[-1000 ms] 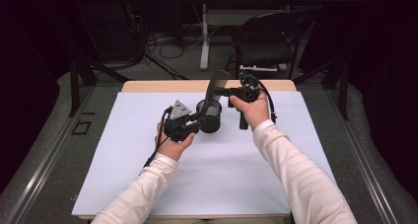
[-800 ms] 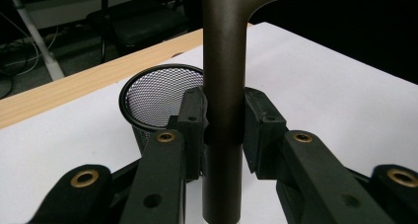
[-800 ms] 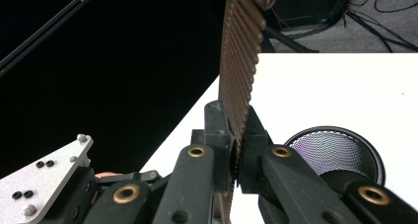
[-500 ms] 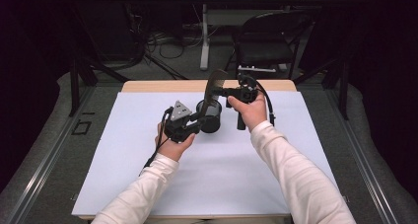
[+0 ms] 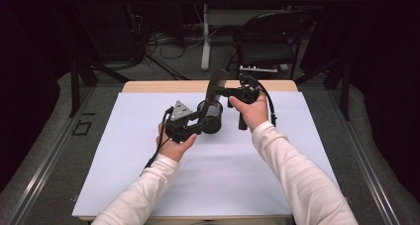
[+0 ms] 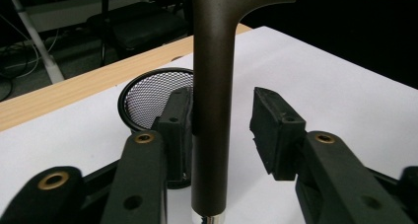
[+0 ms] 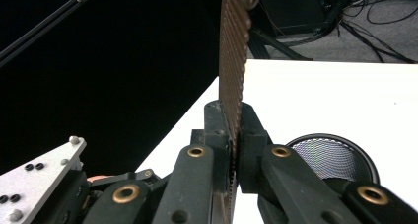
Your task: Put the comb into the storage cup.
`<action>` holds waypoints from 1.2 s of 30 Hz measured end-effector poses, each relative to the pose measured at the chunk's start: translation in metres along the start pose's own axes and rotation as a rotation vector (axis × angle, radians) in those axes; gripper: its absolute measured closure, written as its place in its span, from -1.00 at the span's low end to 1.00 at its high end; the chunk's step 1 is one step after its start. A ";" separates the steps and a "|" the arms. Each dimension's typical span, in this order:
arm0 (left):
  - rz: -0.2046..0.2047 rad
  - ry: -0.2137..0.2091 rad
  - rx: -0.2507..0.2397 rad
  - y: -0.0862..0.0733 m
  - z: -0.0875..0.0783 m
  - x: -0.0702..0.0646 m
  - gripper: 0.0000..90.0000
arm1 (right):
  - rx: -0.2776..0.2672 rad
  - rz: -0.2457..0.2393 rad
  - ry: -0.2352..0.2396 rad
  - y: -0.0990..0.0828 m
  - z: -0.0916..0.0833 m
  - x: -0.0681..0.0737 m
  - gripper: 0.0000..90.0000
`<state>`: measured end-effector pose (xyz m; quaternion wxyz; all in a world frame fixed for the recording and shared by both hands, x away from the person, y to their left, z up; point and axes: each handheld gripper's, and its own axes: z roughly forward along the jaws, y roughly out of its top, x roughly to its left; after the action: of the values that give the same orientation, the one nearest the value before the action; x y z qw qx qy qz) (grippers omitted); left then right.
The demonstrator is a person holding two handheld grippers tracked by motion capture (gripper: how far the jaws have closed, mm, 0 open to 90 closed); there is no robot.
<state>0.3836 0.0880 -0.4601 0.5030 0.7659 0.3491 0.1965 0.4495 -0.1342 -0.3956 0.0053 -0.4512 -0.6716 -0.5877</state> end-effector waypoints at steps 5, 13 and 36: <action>-0.003 0.002 0.004 0.000 -0.001 0.001 0.21 | -0.003 -0.008 -0.001 -0.001 0.002 0.001 0.93; -0.017 0.006 0.006 0.000 -0.001 0.003 0.09 | -0.009 -0.009 -0.005 0.000 0.003 0.000 0.93; 0.011 0.081 -0.001 0.000 -0.005 0.004 -0.23 | -0.064 -0.059 -0.046 0.004 0.001 0.000 0.93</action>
<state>0.3830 0.0938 -0.4584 0.4879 0.7588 0.3648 0.2303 0.4530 -0.1337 -0.3931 -0.0421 -0.4445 -0.6653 -0.5984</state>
